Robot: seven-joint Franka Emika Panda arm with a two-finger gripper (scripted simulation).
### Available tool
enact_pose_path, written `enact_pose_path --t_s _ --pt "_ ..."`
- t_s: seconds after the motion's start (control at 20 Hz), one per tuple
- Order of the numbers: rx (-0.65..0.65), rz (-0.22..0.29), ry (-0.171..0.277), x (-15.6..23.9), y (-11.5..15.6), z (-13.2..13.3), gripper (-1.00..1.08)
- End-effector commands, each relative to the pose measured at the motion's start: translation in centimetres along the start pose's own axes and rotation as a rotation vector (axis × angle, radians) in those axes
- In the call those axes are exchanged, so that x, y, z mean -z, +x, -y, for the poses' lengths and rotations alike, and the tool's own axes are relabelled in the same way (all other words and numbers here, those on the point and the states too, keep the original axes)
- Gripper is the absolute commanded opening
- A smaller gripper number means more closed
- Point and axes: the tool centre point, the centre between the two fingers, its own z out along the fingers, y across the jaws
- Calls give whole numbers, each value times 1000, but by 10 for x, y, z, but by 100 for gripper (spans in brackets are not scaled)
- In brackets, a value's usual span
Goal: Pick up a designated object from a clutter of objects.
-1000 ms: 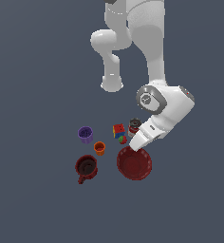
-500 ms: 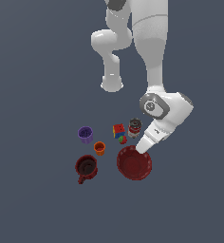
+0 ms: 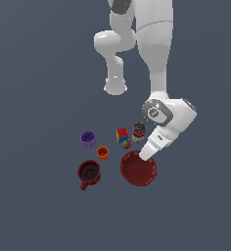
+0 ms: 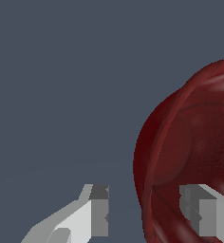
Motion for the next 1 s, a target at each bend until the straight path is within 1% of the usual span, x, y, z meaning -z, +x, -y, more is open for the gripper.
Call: enact_pose_path --t_s 0.0,0.25,0.3,0.95 --pt "2 1 0 -10 -1 1 28" --pt "3 0 0 -19 -1 1 28" --pt "3 0 0 -19 -1 1 -100" --pt "1 0 -1 -18 -2 -1 -100"
